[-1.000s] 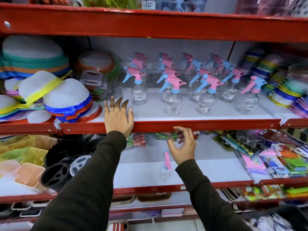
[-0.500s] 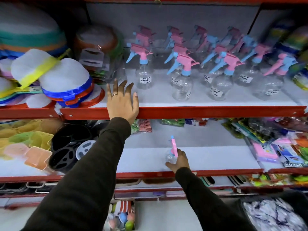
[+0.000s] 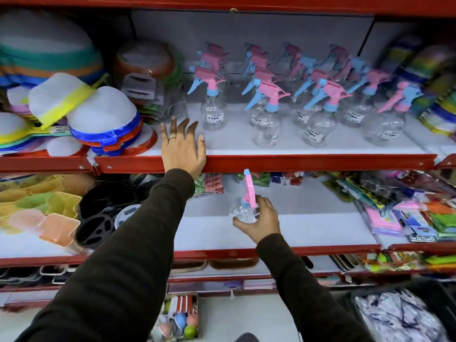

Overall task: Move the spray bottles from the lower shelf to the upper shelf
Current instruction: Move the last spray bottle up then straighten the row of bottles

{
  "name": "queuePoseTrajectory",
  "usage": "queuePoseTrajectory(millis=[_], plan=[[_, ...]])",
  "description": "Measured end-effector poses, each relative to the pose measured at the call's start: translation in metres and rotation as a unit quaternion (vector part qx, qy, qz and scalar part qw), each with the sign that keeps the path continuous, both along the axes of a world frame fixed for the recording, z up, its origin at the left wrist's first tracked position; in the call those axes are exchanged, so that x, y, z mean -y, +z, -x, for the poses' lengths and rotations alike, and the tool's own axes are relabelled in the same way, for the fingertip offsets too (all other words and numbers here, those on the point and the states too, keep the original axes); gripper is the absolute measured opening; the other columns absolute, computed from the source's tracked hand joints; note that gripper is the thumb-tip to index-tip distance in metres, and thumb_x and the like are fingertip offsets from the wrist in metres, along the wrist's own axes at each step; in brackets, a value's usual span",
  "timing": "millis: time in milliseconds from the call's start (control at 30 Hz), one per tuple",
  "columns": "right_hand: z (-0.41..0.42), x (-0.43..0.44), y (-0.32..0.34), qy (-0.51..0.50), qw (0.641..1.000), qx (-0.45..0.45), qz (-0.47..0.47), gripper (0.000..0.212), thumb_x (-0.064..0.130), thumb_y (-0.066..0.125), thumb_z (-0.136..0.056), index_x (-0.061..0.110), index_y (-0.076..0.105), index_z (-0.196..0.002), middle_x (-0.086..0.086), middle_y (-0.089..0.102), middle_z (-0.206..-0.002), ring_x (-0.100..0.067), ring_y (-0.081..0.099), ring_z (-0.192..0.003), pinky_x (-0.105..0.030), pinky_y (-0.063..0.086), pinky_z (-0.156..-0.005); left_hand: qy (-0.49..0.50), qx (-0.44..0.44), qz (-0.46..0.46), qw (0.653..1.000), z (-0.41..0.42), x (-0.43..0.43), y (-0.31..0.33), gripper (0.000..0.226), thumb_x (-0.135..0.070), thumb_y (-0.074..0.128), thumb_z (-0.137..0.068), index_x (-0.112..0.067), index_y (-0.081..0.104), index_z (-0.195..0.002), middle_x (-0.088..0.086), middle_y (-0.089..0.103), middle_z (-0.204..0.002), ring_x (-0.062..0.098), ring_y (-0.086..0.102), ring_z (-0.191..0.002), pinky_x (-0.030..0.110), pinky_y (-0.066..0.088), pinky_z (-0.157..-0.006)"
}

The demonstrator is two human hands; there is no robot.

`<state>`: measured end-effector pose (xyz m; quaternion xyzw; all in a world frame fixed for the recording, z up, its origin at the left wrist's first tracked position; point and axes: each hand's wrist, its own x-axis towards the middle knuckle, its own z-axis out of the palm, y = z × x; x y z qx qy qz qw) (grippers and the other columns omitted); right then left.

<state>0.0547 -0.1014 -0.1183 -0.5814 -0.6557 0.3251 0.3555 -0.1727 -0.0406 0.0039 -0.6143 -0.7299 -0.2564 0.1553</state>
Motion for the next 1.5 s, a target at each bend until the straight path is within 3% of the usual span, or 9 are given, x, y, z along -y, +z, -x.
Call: queuePoseTrajectory(millis=[233, 400, 500, 700, 967, 1133, 1233, 1333, 1500], plan=[[0.012, 0.007, 0.070, 0.064, 0.990, 0.050, -0.116, 0.080, 0.052, 0.083, -0.054, 0.018, 0.062, -0.123, -0.003, 0.061, -0.117, -0.024, 0.058, -0.104, -0.038, 0.054, -0.090, -0.027, 0.009, 0.019, 0.999, 0.002, 0.007, 0.003, 0.057, -0.040, 0.027, -0.101, -0.012, 0.042, -0.149, 0.014, 0.042, -0.156, 0.034, 0.022, -0.151, 0.053, 0.011, -0.124], [0.031, -0.003, 0.116, 0.073, 0.973, -0.047, -0.212, 0.058, 0.043, 0.083, -0.054, 0.022, 0.066, -0.104, 0.008, 0.059, -0.094, 0.005, 0.058, -0.087, -0.006, 0.042, -0.078, -0.037, 0.022, 0.009, 0.999, 0.017, 0.012, 0.006, 0.055, -0.036, 0.033, -0.100, -0.009, 0.043, -0.147, 0.018, 0.042, -0.155, 0.034, 0.024, -0.150, 0.051, 0.008, -0.125], [0.043, -0.020, 0.141, 0.053, 0.967, -0.057, -0.244, 0.054, 0.045, 0.081, -0.054, 0.027, 0.066, -0.103, 0.013, 0.056, -0.091, 0.009, 0.055, -0.083, -0.004, 0.040, -0.074, -0.013, 0.024, 0.020, 0.999, 0.034, 0.016, 0.009, 0.055, -0.034, 0.035, -0.102, -0.006, 0.041, -0.148, 0.021, 0.038, -0.156, 0.034, 0.021, -0.151, 0.050, 0.005, -0.125], [0.074, -0.065, 0.171, 0.040, 0.973, -0.028, -0.224, 0.062, 0.049, 0.084, -0.058, 0.024, 0.065, -0.112, 0.005, 0.058, -0.100, -0.012, 0.055, -0.086, -0.025, 0.048, -0.079, -0.015, -0.003, 0.035, 0.999, 0.042, 0.019, 0.008, 0.063, -0.039, 0.023, -0.099, -0.005, 0.039, -0.150, 0.018, 0.038, -0.157, 0.033, 0.019, -0.152, 0.051, 0.005, -0.125], [0.074, -0.097, 0.148, 0.009, 0.987, 0.070, -0.147, 0.065, 0.050, 0.082, -0.064, 0.018, 0.062, -0.117, -0.002, 0.058, -0.104, -0.021, 0.058, -0.099, -0.024, 0.042, -0.084, -0.019, 0.001, 0.035, 0.999, 0.028, 0.023, -0.006, 0.061, -0.039, 0.026, -0.098, -0.007, 0.045, -0.146, 0.016, 0.044, -0.154, 0.033, 0.025, -0.151, 0.052, 0.008, -0.125], [0.093, -0.112, 0.161, 0.011, 0.986, 0.064, -0.152, 0.074, 0.054, 0.080, -0.064, 0.018, 0.060, -0.125, -0.004, 0.060, -0.115, -0.024, 0.058, -0.111, -0.031, 0.048, -0.095, -0.008, 0.004, 0.014, 1.000, 0.048, 0.005, 0.012, 0.060, -0.039, 0.026, -0.098, -0.009, 0.046, -0.146, 0.015, 0.045, -0.153, 0.033, 0.025, -0.151, 0.052, 0.008, -0.125], [0.094, -0.106, 0.159, -0.013, 0.984, 0.058, -0.170, 0.087, 0.062, 0.079, -0.059, 0.020, 0.052, -0.131, -0.007, 0.053, -0.127, -0.027, 0.050, -0.124, -0.036, 0.045, -0.104, -0.010, 0.001, 0.011, 1.000, 0.047, 0.009, 0.007, 0.060, -0.039, 0.027, -0.098, -0.009, 0.047, -0.145, 0.015, 0.046, -0.153, 0.033, 0.026, -0.150, 0.051, 0.008, -0.125], [0.098, -0.100, 0.158, -0.033, 0.983, 0.034, -0.176, 0.086, 0.067, 0.081, -0.055, 0.019, 0.051, -0.120, -0.006, 0.050, -0.119, -0.025, 0.052, -0.116, -0.037, 0.048, -0.101, -0.010, 0.004, 0.003, 1.000, 0.047, 0.012, 0.004, 0.059, -0.039, 0.027, -0.098, -0.010, 0.049, -0.144, 0.015, 0.048, -0.151, 0.033, 0.027, -0.150, 0.050, 0.009, -0.125], [0.101, -0.102, 0.156, -0.022, 0.987, 0.020, -0.160, 0.069, 0.046, 0.083, -0.063, 0.016, 0.058, -0.120, -0.003, 0.057, -0.116, -0.023, 0.057, -0.111, -0.028, 0.046, -0.094, -0.006, 0.001, 0.001, 1.000, 0.047, 0.011, 0.002, 0.058, -0.040, 0.028, -0.098, -0.010, 0.050, -0.143, 0.014, 0.050, -0.150, 0.033, 0.029, -0.149, 0.051, 0.010, -0.125]])
